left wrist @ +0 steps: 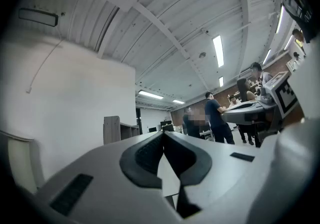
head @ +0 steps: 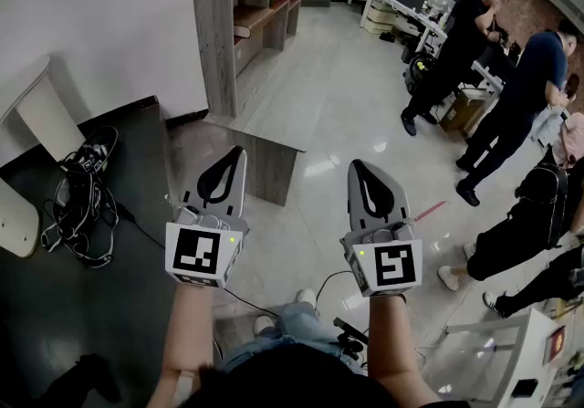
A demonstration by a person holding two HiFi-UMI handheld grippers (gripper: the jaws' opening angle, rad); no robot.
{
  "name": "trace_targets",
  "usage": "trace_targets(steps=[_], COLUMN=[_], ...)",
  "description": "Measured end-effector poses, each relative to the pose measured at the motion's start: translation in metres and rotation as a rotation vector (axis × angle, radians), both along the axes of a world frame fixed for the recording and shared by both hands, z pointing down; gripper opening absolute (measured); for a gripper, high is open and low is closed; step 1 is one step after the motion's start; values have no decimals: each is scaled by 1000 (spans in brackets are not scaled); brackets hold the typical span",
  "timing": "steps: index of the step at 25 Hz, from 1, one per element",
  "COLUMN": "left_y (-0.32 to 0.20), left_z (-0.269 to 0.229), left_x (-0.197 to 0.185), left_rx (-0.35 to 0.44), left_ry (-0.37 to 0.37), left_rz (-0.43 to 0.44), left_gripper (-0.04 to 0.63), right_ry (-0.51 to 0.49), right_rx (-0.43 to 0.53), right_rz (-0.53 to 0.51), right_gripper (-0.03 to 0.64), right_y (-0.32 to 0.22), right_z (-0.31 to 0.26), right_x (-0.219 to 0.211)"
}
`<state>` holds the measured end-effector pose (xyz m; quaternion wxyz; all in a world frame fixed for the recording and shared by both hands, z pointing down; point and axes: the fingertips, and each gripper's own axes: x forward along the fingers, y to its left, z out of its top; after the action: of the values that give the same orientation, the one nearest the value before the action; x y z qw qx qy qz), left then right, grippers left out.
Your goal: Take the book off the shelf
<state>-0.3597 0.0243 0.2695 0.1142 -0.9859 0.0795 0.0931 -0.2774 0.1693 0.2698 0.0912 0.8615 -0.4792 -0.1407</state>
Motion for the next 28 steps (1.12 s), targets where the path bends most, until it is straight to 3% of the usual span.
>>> trace_targets(steps=[6,9,14,15,16,17,18,20,28], left_y=[0,0,1,0,-1,-2,-3,-3,-7], left_z=[3,5,1,0,0,0,0,2,11], left_x=[2,1,-2,-3,-4,-5,-5,-4,23], left_rx=[-5,-8,-19,-18,-16,-16,-18,-24,-24], left_ry=[-1,2,12,13,14,16,18,19,4], left_rz=[4,13,18,19,17,13,8,2,2], left_gripper=[11,12,12,12,12,11,11,11,12], right_ry=[-37,-106,-98,-96,-90,-85,-86,-96,-162], right_rx=[15,-19,2,8,23,39,46,36,42], right_rz=[-4,52,63,52,29,7,-5,-4,-21], right_gripper=[12,12,14,28,114,251,306,337,339], right_y=[1,7,10,9,7,5,4,5,-2], right_z=[2,10,3,3,3,3,4,10,21], right_x=[-1,-1,-2,-2,-2,-3,-2,-1,22])
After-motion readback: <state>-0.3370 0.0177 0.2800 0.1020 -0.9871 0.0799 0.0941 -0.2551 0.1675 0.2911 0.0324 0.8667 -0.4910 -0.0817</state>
